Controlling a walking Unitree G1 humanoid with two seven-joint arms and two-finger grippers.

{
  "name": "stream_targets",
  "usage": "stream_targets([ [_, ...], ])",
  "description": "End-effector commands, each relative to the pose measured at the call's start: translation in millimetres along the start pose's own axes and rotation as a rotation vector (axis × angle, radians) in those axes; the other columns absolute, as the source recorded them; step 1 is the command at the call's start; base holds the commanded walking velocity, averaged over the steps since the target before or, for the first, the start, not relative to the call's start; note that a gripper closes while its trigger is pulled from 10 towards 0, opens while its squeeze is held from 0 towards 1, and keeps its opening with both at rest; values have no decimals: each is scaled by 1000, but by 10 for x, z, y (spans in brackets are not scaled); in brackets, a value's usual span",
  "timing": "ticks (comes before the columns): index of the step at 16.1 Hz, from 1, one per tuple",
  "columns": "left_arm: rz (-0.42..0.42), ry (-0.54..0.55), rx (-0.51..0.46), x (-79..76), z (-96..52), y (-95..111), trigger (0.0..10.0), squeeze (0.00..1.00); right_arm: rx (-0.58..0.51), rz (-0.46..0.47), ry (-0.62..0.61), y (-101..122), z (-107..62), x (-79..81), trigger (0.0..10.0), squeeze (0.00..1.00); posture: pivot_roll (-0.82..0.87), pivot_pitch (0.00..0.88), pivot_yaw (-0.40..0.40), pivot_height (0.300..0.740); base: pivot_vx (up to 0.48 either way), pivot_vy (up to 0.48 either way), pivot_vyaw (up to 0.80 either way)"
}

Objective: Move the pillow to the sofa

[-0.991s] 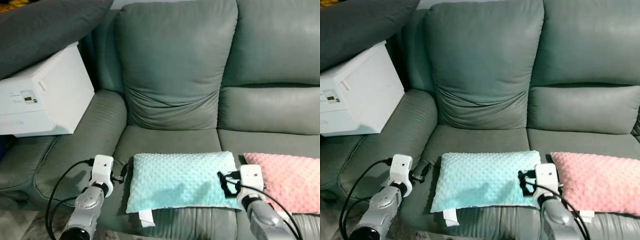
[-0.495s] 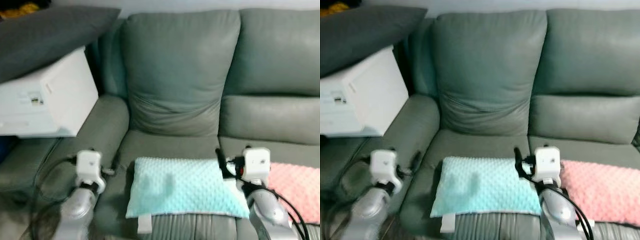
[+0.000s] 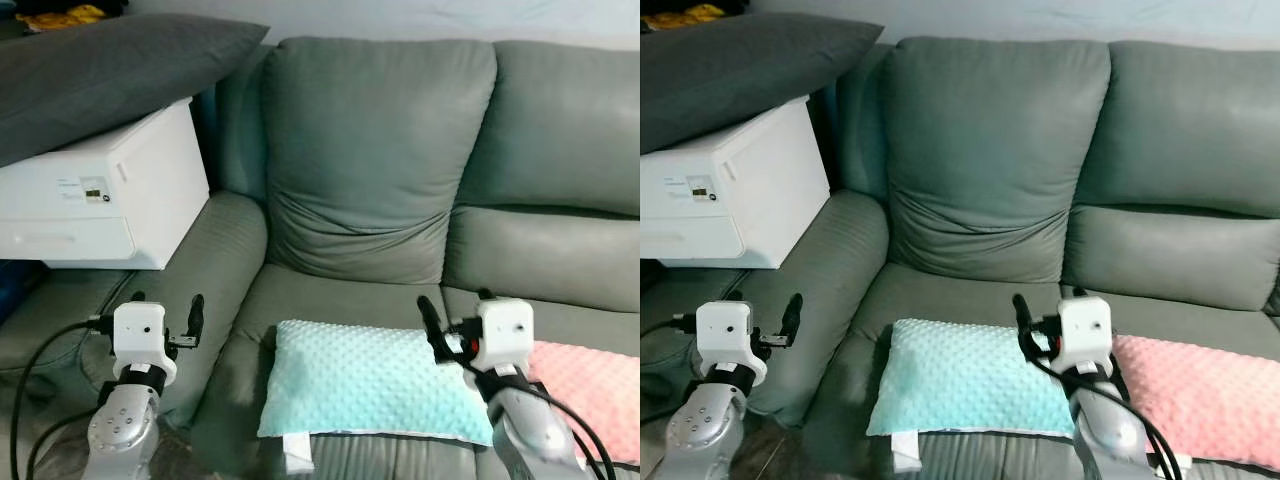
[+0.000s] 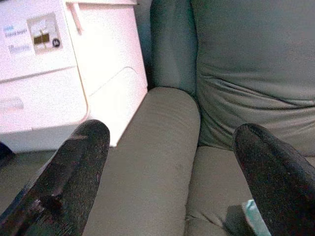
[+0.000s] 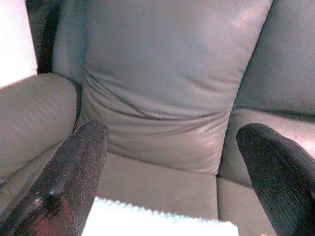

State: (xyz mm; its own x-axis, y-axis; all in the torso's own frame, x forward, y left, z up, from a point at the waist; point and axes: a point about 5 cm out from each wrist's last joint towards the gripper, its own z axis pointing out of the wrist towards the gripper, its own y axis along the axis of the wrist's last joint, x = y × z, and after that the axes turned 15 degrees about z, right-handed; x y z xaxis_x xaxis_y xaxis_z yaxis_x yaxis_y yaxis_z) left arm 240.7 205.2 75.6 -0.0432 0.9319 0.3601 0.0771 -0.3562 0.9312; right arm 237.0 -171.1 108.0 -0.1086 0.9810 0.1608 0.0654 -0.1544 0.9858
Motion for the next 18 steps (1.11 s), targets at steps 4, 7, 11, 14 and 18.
stream_targets([
  [4, -47, -72, -55, -199, 154, 218, 10000, 0, -15, -19, 29, 117, 120, -9, 10000, 0, -134, 0, 14, 740, 0, 0, 0],
  [7, -58, -62, -54, -184, 227, 256, 10000, 0, -33, -38, 56, 174, 184, 58, 10000, 0, -136, 0, 15, 740, 0, 0, 0],
  [11, -67, -83, -63, -221, 277, 295, 10000, 0, -30, -22, 58, 139, 223, 116, 10000, 0, -127, 0, 30, 740, 0, 0, 119],
  [14, -74, -70, -51, -193, 264, 267, 10000, 0, -30, -6, 84, 135, 272, 189, 10000, 0, -118, 0, 36, 740, 0, 0, 0],
  [18, -86, -67, 4, -190, 275, 218, 10000, 0, -30, 6, 94, 128, 343, 224, 10000, 0, -108, 0, 41, 740, 0, 0, 0],
])
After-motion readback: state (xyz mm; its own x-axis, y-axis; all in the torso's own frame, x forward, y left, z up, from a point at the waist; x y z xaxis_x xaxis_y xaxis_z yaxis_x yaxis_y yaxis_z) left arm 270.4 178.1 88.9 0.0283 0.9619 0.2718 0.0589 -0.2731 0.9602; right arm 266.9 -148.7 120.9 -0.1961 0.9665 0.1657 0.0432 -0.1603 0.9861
